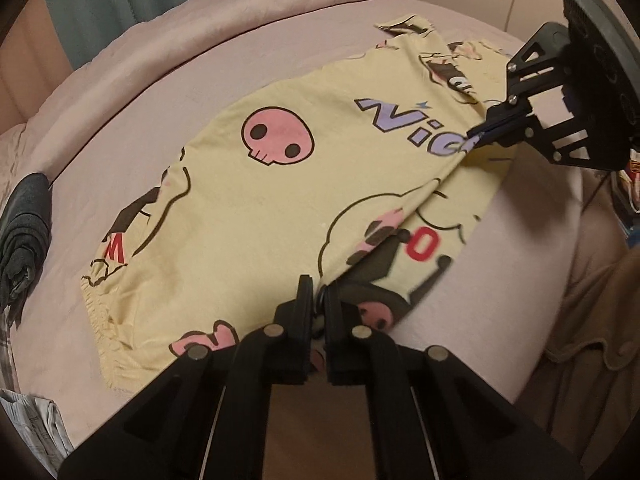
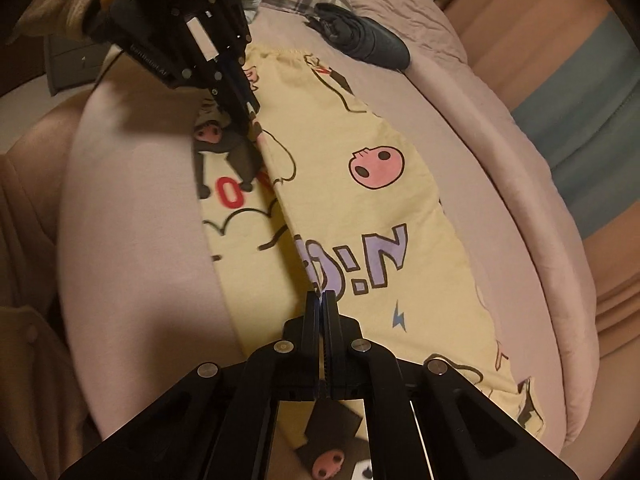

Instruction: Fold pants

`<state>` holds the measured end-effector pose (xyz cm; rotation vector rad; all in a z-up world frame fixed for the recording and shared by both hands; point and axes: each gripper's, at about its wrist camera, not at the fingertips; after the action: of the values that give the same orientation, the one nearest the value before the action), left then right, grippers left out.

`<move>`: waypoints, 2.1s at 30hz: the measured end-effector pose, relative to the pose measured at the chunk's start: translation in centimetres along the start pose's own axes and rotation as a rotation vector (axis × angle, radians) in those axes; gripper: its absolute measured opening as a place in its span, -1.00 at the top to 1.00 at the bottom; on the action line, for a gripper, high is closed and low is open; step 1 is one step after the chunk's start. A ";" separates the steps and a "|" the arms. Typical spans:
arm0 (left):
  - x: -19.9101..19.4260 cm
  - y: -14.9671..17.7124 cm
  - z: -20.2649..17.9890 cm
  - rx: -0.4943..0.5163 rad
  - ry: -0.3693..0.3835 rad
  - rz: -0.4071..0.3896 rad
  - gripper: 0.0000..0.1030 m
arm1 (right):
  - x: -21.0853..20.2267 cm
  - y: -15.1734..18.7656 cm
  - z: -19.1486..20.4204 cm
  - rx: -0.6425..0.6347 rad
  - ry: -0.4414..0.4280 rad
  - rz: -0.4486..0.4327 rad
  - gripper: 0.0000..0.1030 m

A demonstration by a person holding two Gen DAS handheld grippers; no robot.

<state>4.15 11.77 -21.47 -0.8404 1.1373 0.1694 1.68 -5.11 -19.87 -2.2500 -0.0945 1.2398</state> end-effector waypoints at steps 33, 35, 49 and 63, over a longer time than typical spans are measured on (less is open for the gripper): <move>0.4 -7.5 -1.1 -0.323 0.202 -0.110 -0.58 | -2.7 8.2 -24.7 1.062 0.063 0.107 -0.07; 1.9 -10.2 -2.0 -0.370 0.296 -0.154 -0.65 | -0.6 9.2 -28.7 1.184 0.095 0.164 -0.07; 7.3 -18.0 -4.9 -0.352 0.425 -0.132 -0.98 | 11.0 9.7 -35.1 1.199 0.228 0.545 0.28; 11.2 -19.9 -11.2 -0.088 0.360 -0.059 -0.43 | -4.8 15.4 -34.9 1.465 0.139 -0.005 0.96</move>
<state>11.34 -12.58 -22.78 -1.0087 1.4474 0.0179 23.70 -34.94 -9.57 -1.0045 0.6476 0.6776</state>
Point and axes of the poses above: each gripper's, at about its wrist camera, not at the fingertips, and x roughly the way its jaws point, z to its left, y to its underside, and after that the axes turned 7 degrees about x, right-handed
